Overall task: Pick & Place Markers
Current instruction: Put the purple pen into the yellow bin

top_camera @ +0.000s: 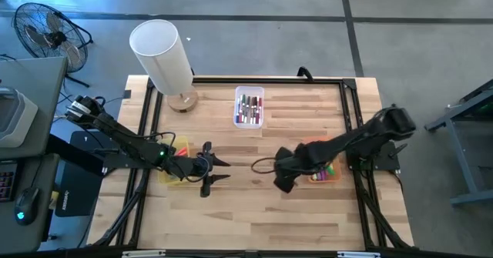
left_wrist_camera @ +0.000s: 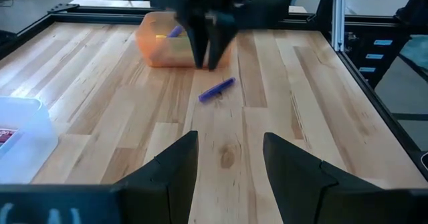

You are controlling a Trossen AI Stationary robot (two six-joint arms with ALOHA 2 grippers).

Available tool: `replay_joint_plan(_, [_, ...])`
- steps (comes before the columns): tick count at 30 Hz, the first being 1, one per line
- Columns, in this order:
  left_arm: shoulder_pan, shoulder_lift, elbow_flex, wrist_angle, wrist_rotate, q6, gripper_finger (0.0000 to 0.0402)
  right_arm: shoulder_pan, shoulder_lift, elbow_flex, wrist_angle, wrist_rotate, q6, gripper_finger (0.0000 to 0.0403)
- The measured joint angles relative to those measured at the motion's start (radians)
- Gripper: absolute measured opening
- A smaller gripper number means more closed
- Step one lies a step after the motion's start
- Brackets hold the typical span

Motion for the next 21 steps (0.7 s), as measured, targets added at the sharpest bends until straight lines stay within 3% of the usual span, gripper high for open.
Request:
replay_joint_plan(8, [0.0,0.0,0.0,0.0,0.0,0.0,0.0167,0.0,0.213,0.104,-0.108,-0.105,-0.038,0.0089])
replay_joint_plan(21, [0.0,0.0,0.0,-0.008,-0.001,0.0,0.0167,0.0,0.246,0.104,-0.078,-0.081,0.012,0.0089])
